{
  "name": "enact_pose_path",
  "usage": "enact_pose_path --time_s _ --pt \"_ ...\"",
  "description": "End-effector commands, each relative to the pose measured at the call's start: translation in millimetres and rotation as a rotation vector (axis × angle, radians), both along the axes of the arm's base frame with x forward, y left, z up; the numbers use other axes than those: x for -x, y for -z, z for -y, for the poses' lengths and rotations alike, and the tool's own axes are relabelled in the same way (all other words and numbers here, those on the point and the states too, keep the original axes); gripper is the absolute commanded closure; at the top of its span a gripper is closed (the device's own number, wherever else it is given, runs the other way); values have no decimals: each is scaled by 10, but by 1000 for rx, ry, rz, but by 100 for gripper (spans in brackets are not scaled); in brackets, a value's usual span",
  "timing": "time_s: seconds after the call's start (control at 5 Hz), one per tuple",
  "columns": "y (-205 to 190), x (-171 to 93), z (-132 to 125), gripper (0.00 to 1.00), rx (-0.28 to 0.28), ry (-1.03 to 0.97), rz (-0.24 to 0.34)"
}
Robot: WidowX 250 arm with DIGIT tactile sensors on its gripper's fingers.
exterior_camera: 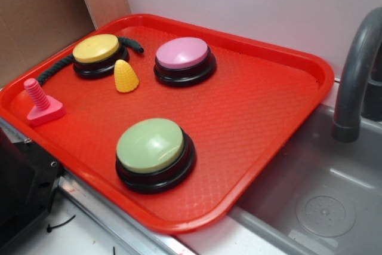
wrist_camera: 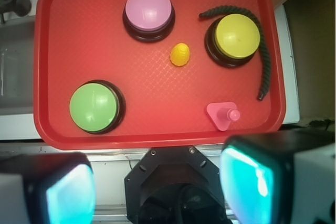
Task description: Push the pink button.
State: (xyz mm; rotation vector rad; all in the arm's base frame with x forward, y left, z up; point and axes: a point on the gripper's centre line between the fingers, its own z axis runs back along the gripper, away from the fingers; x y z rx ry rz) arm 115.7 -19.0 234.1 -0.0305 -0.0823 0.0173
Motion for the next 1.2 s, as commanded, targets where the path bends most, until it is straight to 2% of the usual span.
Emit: enact_pose_path --time_s 0.0,0.2,0.4,0.6,0.8,1.0 --pt "0 0 0 0 0 0 0" --pt "165 -233 -207 0 1 -120 -54" --pt "334 -529 -273 0 -8 -119 -10" --pt "536 -789 -270 0 -50 -79 40" --pt "864 -1059 -315 0 -44 12 77" --pt "1084 -1246 -309 0 -36 72 62"
